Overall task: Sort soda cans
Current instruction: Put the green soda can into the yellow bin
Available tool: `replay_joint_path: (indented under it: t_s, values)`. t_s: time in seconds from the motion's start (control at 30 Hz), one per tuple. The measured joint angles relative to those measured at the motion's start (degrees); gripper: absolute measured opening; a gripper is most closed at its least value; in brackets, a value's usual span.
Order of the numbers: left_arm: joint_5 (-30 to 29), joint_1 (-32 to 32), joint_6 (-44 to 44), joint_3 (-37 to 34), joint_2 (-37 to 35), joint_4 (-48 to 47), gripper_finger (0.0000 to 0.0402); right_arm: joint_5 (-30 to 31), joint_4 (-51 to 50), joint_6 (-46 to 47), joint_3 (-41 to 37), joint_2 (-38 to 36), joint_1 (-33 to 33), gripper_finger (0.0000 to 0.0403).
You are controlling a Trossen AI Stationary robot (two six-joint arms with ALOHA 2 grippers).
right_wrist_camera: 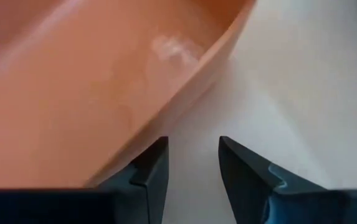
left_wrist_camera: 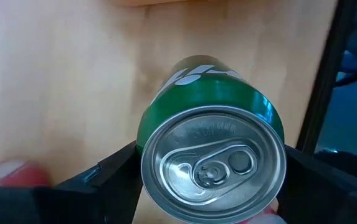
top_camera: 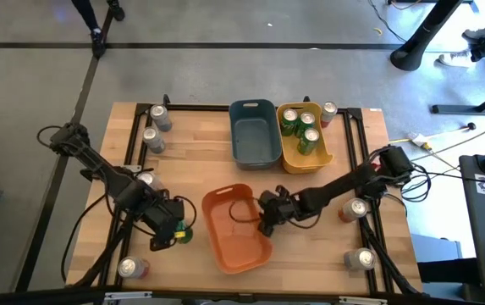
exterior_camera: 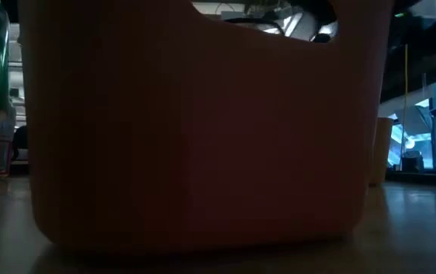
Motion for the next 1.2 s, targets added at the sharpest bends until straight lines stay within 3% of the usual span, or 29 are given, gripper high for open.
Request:
replay_joint_path:
  t_s: [0.2, 0.37, 0.5, 0.6, 0.73, 0.9, 1.2]
  values:
    - [-3.3, 1.8, 1.2, 8.7, -0.5, -8.4, 0.0287, 0.1, -15.0, -2.4, 4.7, -4.9, -0.5, 0.0137]
    - [-8.6, 6.1, 9.3, 15.4, -0.5, -8.9, 0.0287, 1.8, -31.0, -2.6, 9.2, -13.2, -0.1, 0.0137]
    - [-9.2, 11.9, 17.4, 17.7, -0.6, -5.9, 0.0287, 7.6, -35.4, -3.0, 9.6, -19.8, 0.3, 0.0137]
    - [-9.4, 15.6, 21.9, 17.7, -0.5, -2.3, 0.0287, 8.3, -35.1, -2.8, 7.8, -21.8, 1.0, 0.0137]
    - [-9.3, 18.9, 27.0, 15.5, 0.0, 2.1, 0.0287, 4.5, -28.0, -4.1, 1.8, -21.1, 2.7, 0.0137]
    - [-9.2, 20.5, 33.7, 13.4, 0.0, 9.5, 0.0287, -1.4, -7.4, -6.2, -6.5, -16.6, 4.9, 0.0137]
    - [-9.2, 23.5, 37.3, 13.1, 0.0, 13.3, 0.0286, -4.8, 11.2, -8.8, -7.0, -2.8, 4.9, 0.0137]
